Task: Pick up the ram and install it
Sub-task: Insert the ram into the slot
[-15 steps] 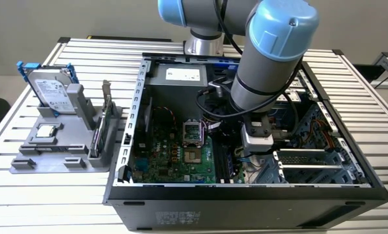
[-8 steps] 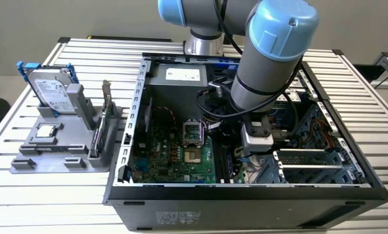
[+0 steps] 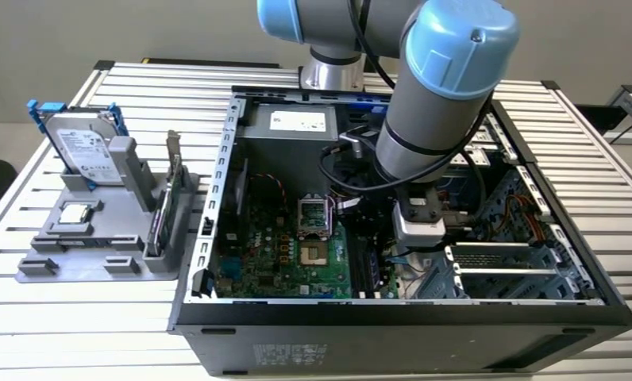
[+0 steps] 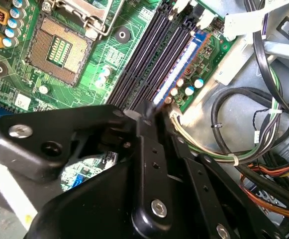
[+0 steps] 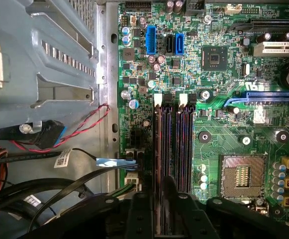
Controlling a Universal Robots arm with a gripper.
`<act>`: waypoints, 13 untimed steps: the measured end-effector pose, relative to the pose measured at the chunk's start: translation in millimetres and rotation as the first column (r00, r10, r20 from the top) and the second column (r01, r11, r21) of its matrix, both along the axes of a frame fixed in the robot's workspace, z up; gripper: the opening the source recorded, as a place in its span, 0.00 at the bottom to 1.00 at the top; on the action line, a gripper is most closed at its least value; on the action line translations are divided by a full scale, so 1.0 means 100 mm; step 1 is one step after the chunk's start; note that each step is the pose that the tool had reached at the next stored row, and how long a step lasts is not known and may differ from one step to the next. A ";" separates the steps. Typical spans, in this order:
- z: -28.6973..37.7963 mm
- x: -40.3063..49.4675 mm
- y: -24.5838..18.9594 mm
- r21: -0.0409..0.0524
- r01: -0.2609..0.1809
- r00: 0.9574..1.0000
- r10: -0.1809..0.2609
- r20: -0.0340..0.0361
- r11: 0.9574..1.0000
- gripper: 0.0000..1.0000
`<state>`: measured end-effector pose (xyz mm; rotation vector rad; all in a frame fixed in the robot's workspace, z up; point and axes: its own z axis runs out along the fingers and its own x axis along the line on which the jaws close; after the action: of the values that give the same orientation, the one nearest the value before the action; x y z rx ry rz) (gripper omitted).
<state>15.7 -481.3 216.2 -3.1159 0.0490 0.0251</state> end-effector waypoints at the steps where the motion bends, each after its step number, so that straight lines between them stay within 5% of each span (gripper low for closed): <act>1: 0.000 0.000 0.000 0.000 0.000 1.000 0.000 0.000 1.000 1.00; 6: 0.084 0.000 0.000 0.000 0.000 1.000 0.000 0.000 1.000 1.00; 13: 0.316 0.000 0.000 -0.001 0.000 1.000 0.000 0.000 1.000 1.00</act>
<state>15.7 -481.3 247.7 -3.1165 0.0492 0.0251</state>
